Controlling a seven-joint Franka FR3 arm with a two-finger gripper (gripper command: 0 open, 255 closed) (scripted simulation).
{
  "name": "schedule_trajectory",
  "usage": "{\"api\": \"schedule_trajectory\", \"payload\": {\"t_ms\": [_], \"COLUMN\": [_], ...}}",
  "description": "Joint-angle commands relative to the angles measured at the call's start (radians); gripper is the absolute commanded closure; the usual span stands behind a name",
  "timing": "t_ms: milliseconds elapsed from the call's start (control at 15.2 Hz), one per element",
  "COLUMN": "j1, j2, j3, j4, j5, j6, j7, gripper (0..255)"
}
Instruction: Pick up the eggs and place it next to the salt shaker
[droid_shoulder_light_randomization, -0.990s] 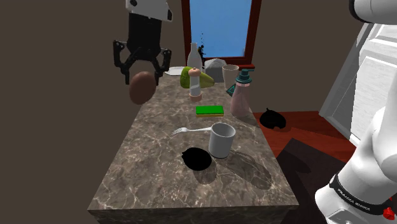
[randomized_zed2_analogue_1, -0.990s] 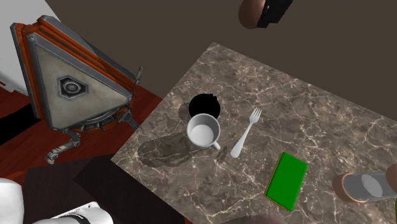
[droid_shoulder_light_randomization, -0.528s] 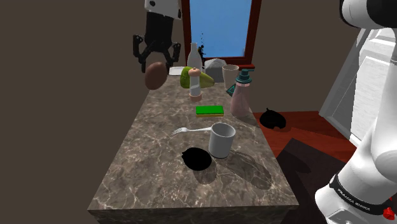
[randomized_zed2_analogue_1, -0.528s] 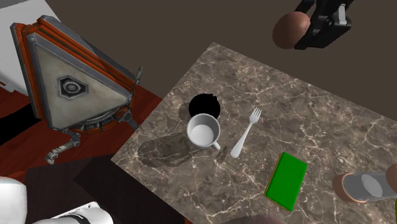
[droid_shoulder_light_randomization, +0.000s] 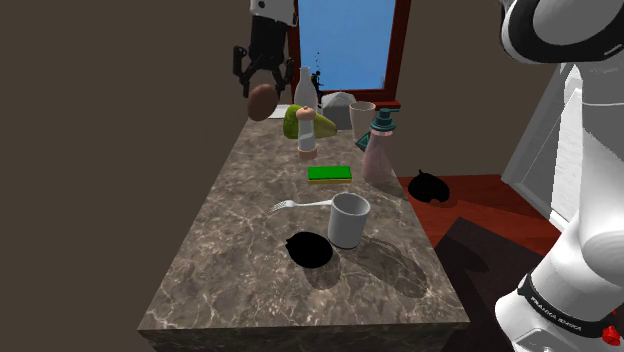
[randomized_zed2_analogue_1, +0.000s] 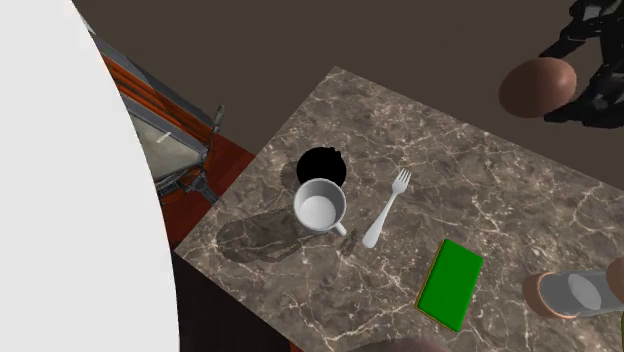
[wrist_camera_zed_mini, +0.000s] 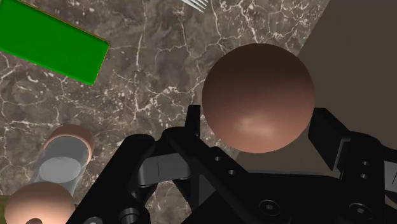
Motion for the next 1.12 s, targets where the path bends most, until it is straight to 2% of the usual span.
{"api": "schedule_trajectory", "payload": {"t_ms": [0,330,594,1056], "j1": [-0.015,-0.023,-0.048,-0.070], "j2": [0.056,0.250,0.185,0.132], "j3": [-0.011,-0.034,-0.032,-0.032], "j4": [0.092,0.420,0.251,0.069], "j5": [-0.009,-0.040,-0.026,-0.011], "j6": [-0.045,-0.195,-0.095,0.032], "j7": [-0.029,-0.077,-0.096,-0.123], "gripper": [255,255,255,255]}}
